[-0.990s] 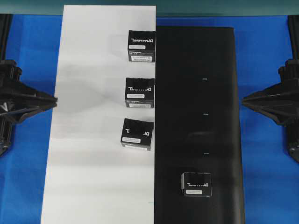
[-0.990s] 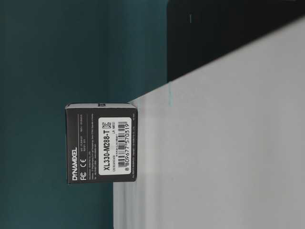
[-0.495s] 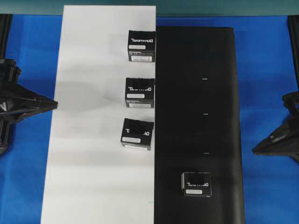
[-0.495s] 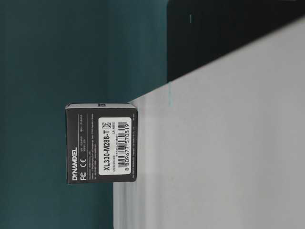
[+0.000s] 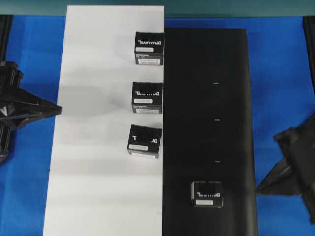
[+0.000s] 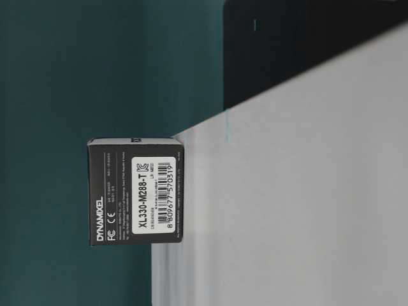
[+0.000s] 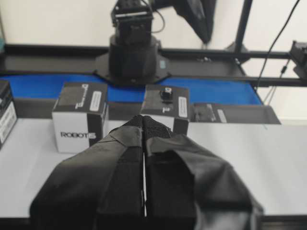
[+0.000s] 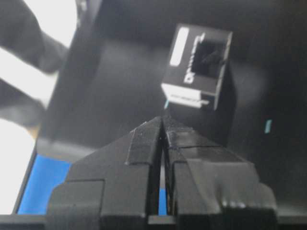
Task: Place the box from the black base onto the white base.
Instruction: 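Move the right gripper toward the box on the black base, then lower the right gripper around the DYNAMIXEL box and close it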
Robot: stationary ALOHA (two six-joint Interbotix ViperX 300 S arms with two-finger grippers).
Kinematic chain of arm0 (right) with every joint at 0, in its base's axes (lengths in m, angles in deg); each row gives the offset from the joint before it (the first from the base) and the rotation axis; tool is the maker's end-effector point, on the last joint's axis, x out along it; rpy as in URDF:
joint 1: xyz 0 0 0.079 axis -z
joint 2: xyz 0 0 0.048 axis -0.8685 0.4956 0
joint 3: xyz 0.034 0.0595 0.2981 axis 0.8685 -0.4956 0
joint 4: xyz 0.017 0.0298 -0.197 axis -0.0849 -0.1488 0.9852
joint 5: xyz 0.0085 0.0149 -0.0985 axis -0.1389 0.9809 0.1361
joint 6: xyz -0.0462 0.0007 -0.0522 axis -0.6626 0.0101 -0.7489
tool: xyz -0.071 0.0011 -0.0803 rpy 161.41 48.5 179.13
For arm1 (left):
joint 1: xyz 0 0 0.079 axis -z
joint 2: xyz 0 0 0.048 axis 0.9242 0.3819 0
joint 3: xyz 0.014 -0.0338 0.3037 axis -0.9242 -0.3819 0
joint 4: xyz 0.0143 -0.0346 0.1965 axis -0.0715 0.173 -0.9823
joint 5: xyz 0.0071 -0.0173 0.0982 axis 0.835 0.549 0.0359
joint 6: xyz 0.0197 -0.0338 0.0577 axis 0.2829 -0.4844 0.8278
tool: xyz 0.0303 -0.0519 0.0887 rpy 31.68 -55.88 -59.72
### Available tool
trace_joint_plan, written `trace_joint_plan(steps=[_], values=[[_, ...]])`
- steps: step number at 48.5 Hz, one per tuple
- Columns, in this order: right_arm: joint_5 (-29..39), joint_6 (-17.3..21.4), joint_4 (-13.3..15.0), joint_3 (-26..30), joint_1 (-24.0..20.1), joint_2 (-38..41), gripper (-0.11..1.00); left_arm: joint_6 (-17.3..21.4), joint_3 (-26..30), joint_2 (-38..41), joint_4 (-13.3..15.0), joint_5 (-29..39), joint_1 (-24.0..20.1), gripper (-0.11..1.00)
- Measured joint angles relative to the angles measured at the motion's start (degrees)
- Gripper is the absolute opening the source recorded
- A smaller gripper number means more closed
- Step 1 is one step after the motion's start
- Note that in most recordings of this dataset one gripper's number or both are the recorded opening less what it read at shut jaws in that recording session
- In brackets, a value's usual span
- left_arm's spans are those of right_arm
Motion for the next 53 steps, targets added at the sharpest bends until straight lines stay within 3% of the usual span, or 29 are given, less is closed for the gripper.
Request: trace_joint_plan(steps=[7,14,18,23,28,30,53], values=[[0.4,1.2,-0.1,2.0,-2.0,4.9,0.1,0.0,0.0,0.2,0.0,0.4,0.1,-0.05],[0.4,6.2,-0.3,3.4,-2.2,9.2,0.23,-0.1,0.0,0.3,0.0,0.5,0.0,-0.05],[1.3,10.0,-0.6,3.7,-2.1,11.1,0.4,-0.3,0.0,0.3,0.0,0.9,0.0,-0.05],[3.9,15.5,-0.9,4.3,-0.9,12.8,0.69,-1.2,0.0,0.4,0.0,1.6,0.0,-0.05],[5.4,17.4,-0.3,4.5,-0.2,13.5,0.94,-1.9,0.0,0.5,0.0,2.5,0.1,-0.05],[5.4,17.5,0.4,4.5,-0.2,13.9,0.98,-2.0,0.0,0.5,0.0,2.7,0.0,-0.05],[4.9,17.7,3.6,8.3,0.7,25.0,1.0,-2.3,0.0,0.6,0.0,3.1,1.2,-0.05]])
